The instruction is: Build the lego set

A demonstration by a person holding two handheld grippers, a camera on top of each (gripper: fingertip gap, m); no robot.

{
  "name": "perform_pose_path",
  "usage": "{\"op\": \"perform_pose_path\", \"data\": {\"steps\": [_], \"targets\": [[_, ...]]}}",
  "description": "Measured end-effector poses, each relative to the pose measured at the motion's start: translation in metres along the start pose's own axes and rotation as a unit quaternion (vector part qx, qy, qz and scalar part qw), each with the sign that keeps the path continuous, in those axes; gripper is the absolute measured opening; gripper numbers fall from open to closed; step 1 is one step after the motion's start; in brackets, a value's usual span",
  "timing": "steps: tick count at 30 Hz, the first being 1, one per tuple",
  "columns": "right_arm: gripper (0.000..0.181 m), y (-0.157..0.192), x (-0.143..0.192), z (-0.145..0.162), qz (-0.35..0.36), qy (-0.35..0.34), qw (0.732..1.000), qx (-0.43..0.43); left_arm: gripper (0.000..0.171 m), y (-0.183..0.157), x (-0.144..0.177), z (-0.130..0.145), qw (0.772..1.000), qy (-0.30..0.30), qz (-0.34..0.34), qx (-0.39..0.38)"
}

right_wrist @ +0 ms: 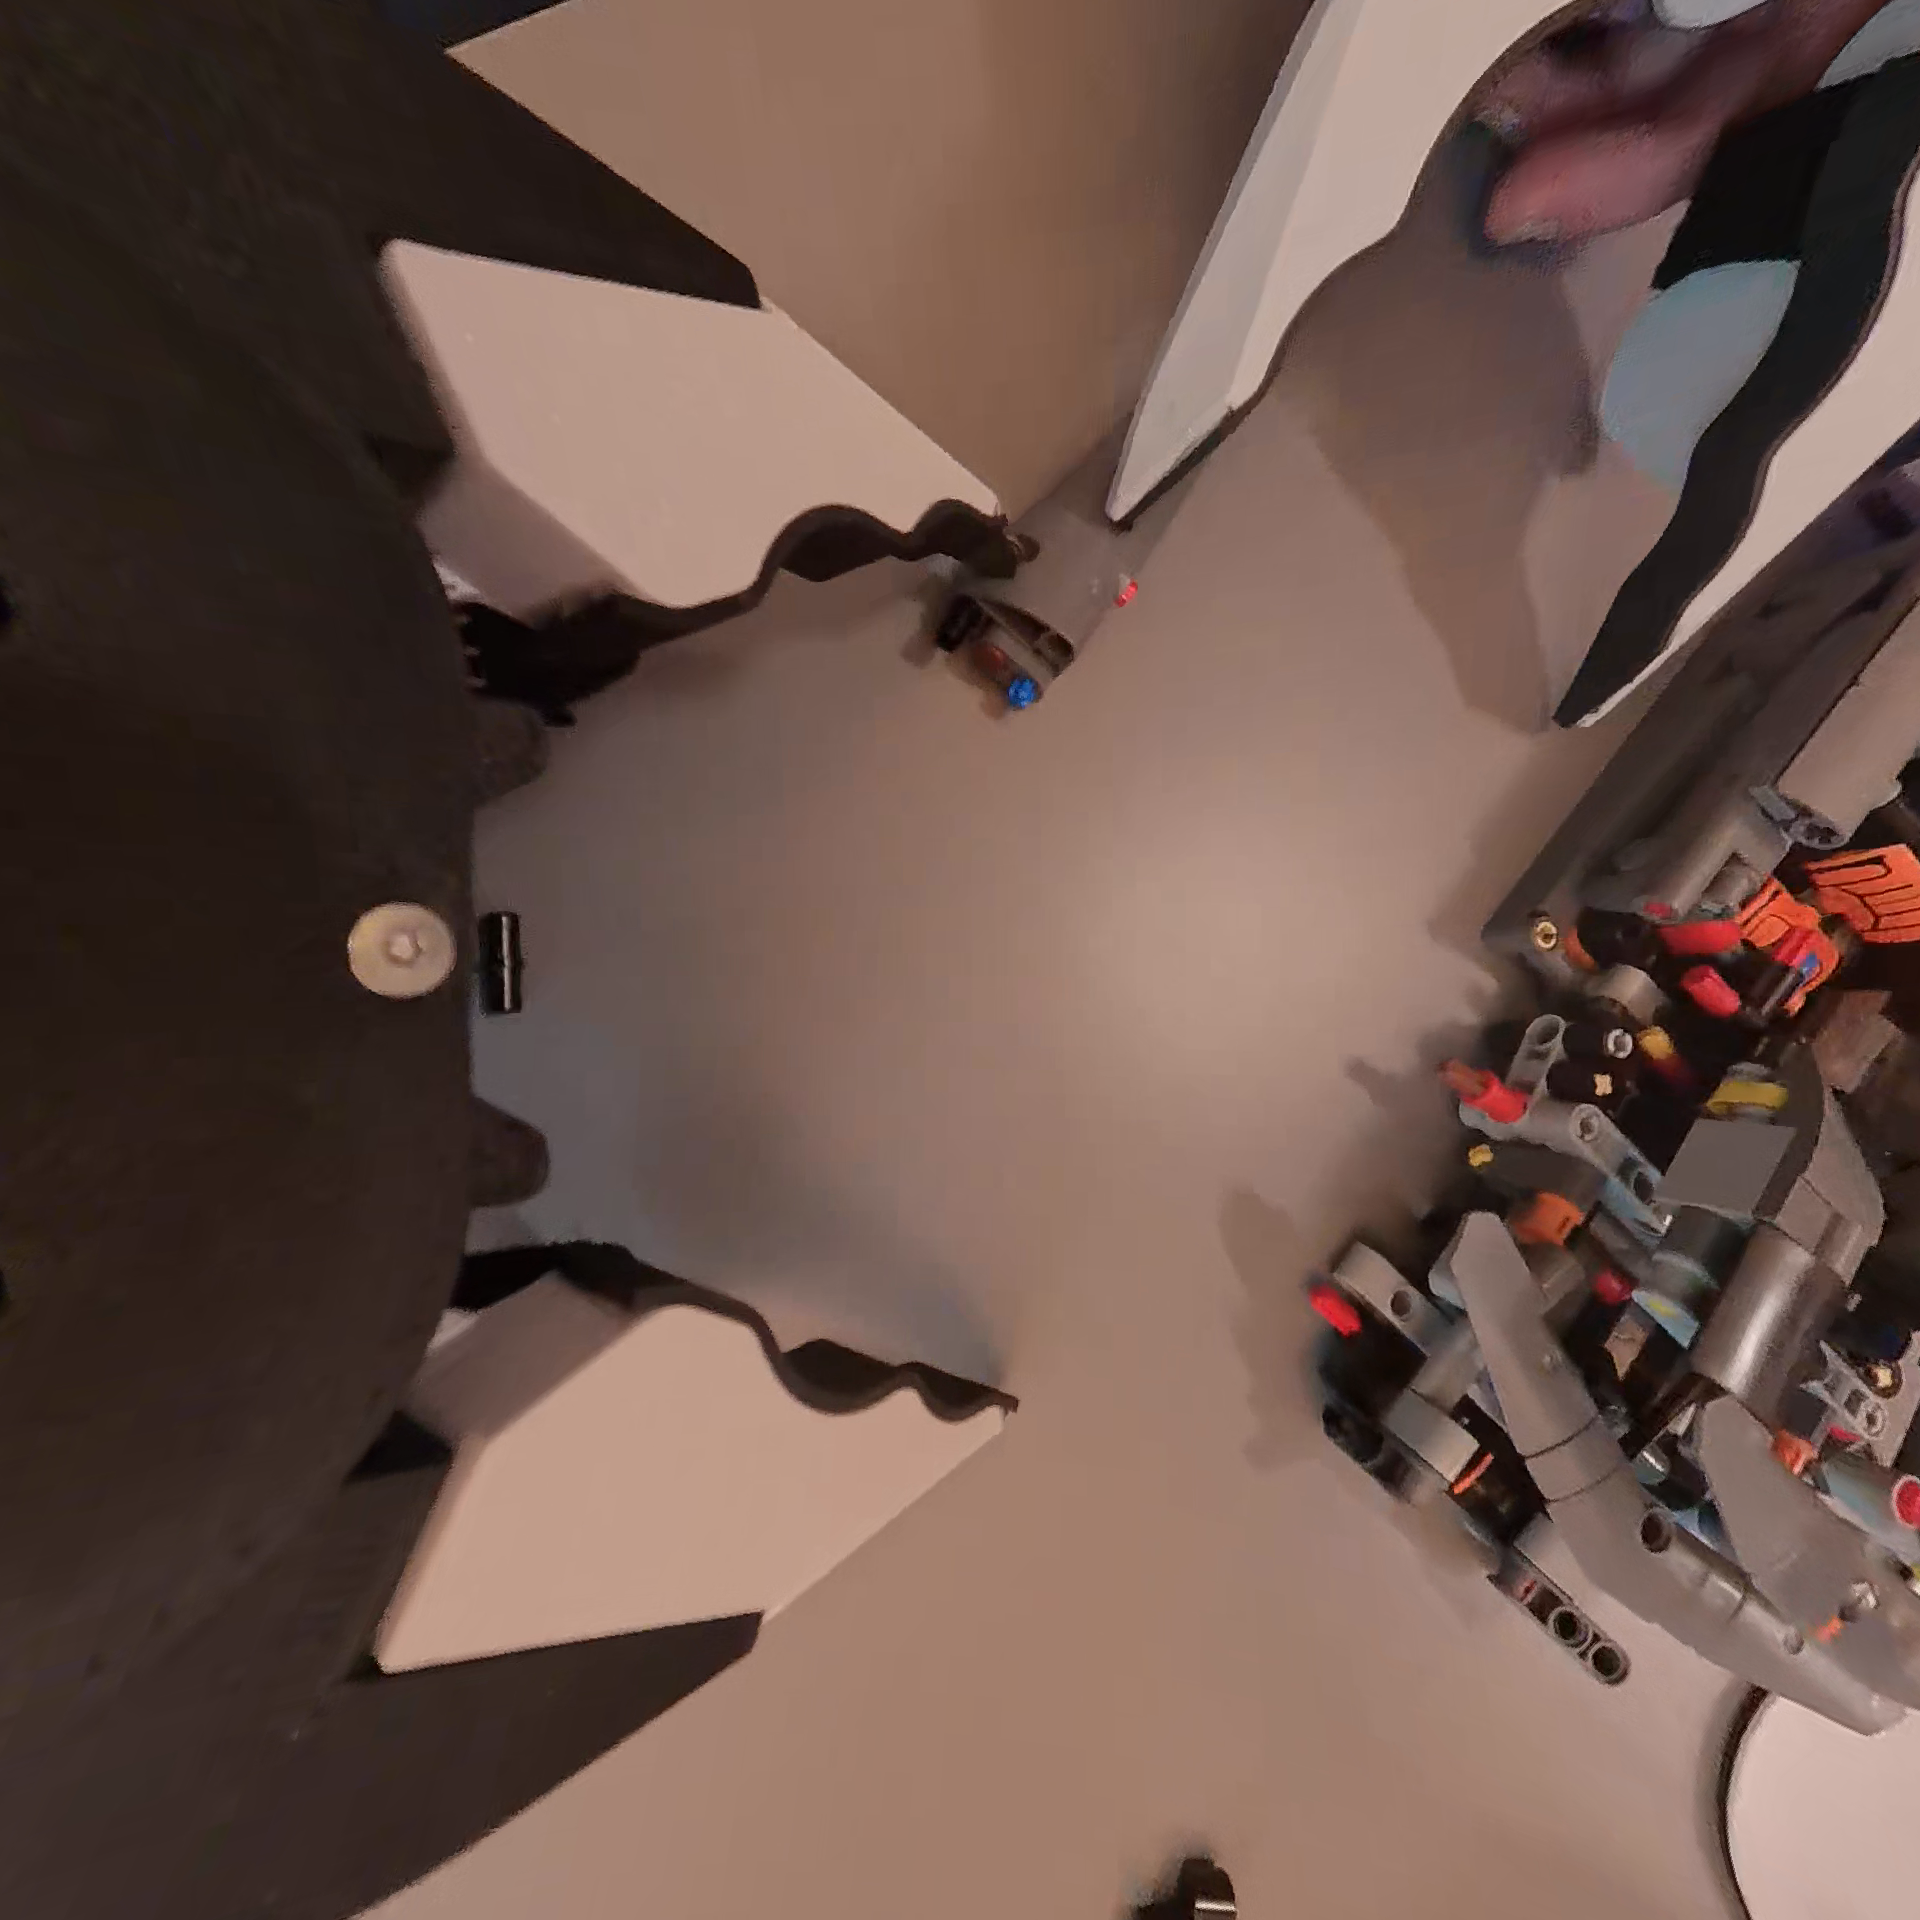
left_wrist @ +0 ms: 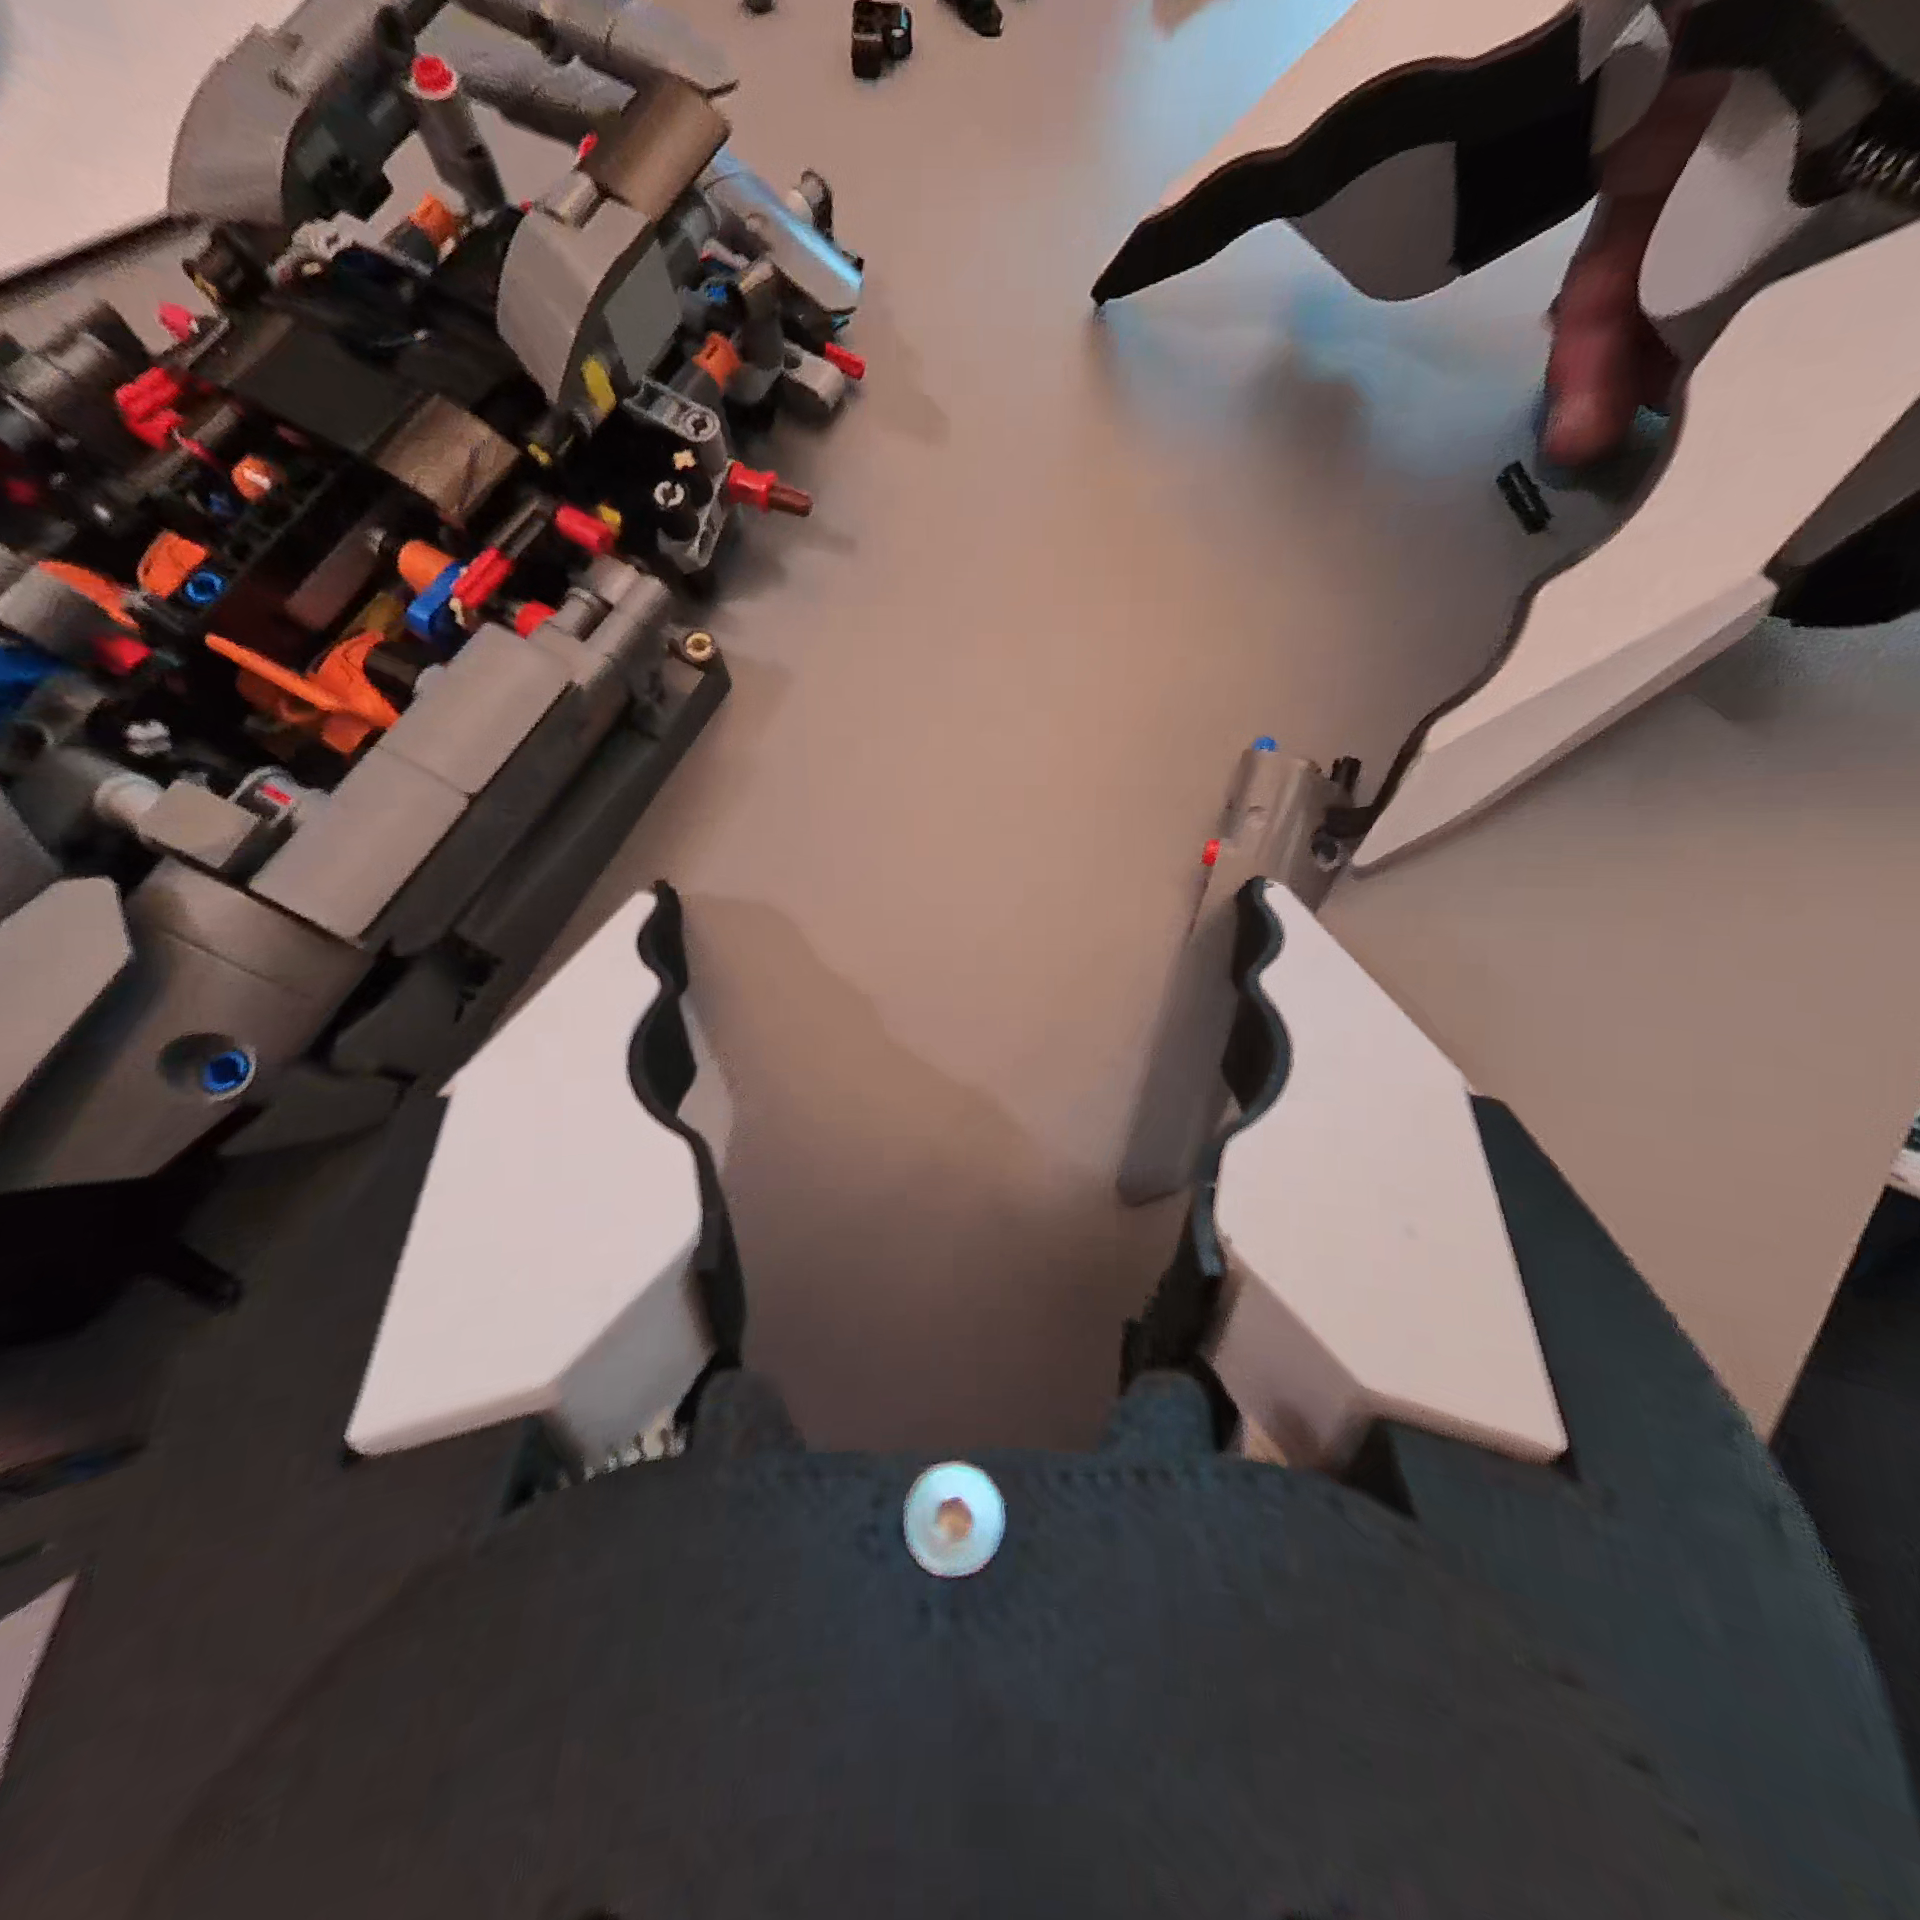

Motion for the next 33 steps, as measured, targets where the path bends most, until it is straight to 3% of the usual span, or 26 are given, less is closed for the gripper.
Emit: {"op": "perform_pose_path", "data": {"steps": [2, 4, 5, 7, 8, 11, 12, 17, 19, 20, 21, 22, 24, 27, 29, 31, 33], "targets": [[0.147, -0.002, 0.001, 0.001, -0.008, 0.0, 1.0, -0.001, 0.103, 0.009, 0.001, -0.002, 1.0, -0.004, -0.02, 0.009], [0.154, -0.012, 0.002, 0.006, 0.027, 0.013, 0.999, 0.03, 0.082, 0.03, 0.003, -0.001, 0.995, -0.003, -0.099, 0.009], [0.145, -0.019, 0.004, 0.005, 0.044, 0.01, 0.998, 0.033, 0.081, 0.03, 0.005, -0.001, 0.995, -0.006, -0.101, -0.002], [0.11, -0.037, 0.008, 0.004, 0.084, -0.005, 0.996, 0.01, 0.08, 0.032, 0.006, -0.001, 0.994, -0.011, -0.107, 0.004], [0.106, -0.048, 0.01, 0.005, 0.113, -0.004, 0.994, -0.004, 0.08, 0.032, 0.006, 0.0, 0.994, -0.01, -0.105, 0.011], [0.119, -0.057, 0.011, 0.007, 0.128, -0.001, 0.992, -0.011, 0.079, 0.034, 0.005, 0.001, 0.995, -0.004, -0.094, 0.031], [0.111, -0.054, 0.011, 0.008, 0.112, 0.001, 0.994, -0.021, 0.079, 0.035, 0.006, 0.001, 0.994, -0.005, -0.1, 0.032], [0.122, -0.06, 0.012, 0.013, 0.103, 0.007, 0.994, -0.026, 0.081, 0.036, 0.007, 0.002, 0.993, -0.009, -0.114, 0.044], [0.11, -0.067, 0.014, 0.012, 0.122, 0.001, 0.992, -0.024, 0.076, 0.039, 0.008, 0.002, 0.991, -0.011, -0.119, 0.056], [0.093, -0.069, 0.015, 0.012, 0.131, 0.0, 0.991, -0.03, 0.067, 0.043, 0.009, 0.001, 0.989, -0.014, -0.134, 0.062], [0.067, -0.071, 0.015, 0.011, 0.137, -0.001, 0.99, -0.033, 0.065, 0.045, 0.01, 0.001, 0.989, -0.01, -0.135, 0.064], [0.053, -0.071, 0.015, 0.011, 0.14, 0.002, 0.99, -0.035, 0.066, 0.045, 0.011, 0.002, 0.988, -0.004, -0.133, 0.073], [0.045, -0.072, 0.019, 0.015, 0.141, 0.0, 0.989, -0.037, 0.07, 0.044, 0.011, 0.003, 0.989, 0.001, -0.136, 0.064], [0.044, -0.078, 0.021, 0.014, 0.17, -0.002, 0.985, 0.008, 0.07, 0.043, 0.011, 0.002, 0.988, -0.003, -0.141, 0.061], [0.072, -0.089, 0.024, 0.017, 0.199, 0.003, 0.98, -0.02, 0.069, 0.044, 0.01, 0.002, 0.988, -0.016, -0.132, 0.075], [0.066, -0.089, 0.023, 0.02, 0.172, 0.002, 0.984, -0.051, 0.068, 0.045, 0.011, 0.002, 0.988, -0.013, -0.136, 0.067], [0.073, -0.092, 0.022, 0.022, 0.152, 0.003, 0.985, -0.077, 0.069, 0.044, 0.01, 0.003, 0.989, -0.013, -0.128, 0.068]]}}
Point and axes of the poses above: each gripper's, where its closed fingertips meet, x back along the fingers, z out of its underside, y = z × x across the jaws, the point moved 2 cm from there along x, back along the fingers, and after that the axes turned 11 degrees about x, right-handed, at the moved point
